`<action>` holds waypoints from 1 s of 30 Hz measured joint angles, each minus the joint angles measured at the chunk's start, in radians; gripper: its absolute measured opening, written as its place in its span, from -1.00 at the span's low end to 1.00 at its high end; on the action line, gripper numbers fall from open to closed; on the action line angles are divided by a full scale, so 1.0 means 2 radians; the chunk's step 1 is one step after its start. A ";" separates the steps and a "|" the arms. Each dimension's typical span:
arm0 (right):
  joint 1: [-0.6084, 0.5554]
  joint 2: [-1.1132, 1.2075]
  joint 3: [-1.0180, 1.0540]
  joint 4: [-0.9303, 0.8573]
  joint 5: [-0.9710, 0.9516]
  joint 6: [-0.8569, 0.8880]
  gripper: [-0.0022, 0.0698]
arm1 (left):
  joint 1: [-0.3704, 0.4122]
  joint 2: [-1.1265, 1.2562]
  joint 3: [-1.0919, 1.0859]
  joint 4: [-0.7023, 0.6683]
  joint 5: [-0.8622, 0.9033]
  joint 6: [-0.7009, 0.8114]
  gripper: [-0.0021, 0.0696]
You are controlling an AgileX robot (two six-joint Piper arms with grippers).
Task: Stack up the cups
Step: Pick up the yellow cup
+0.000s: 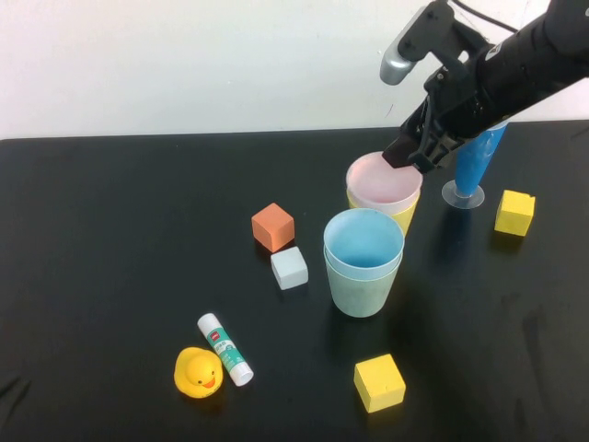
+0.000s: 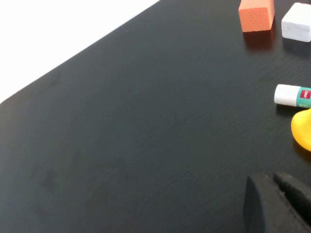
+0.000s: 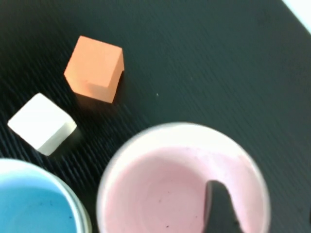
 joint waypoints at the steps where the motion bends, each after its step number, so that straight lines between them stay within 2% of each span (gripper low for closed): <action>1: 0.000 0.000 0.000 0.000 0.000 0.000 0.11 | 0.000 0.000 0.000 0.000 0.000 0.000 -0.94; 25: 0.000 0.055 -0.002 -0.003 -0.021 0.004 0.12 | 0.000 0.000 0.000 0.000 0.000 0.000 -0.94; 27: 0.000 0.059 -0.002 -0.003 -0.022 0.004 0.03 | 0.000 0.000 0.000 0.000 0.000 0.000 -0.94; 30: 0.000 0.062 -0.003 -0.003 -0.026 0.003 -0.35 | 0.000 0.000 0.000 0.000 0.000 0.001 -0.94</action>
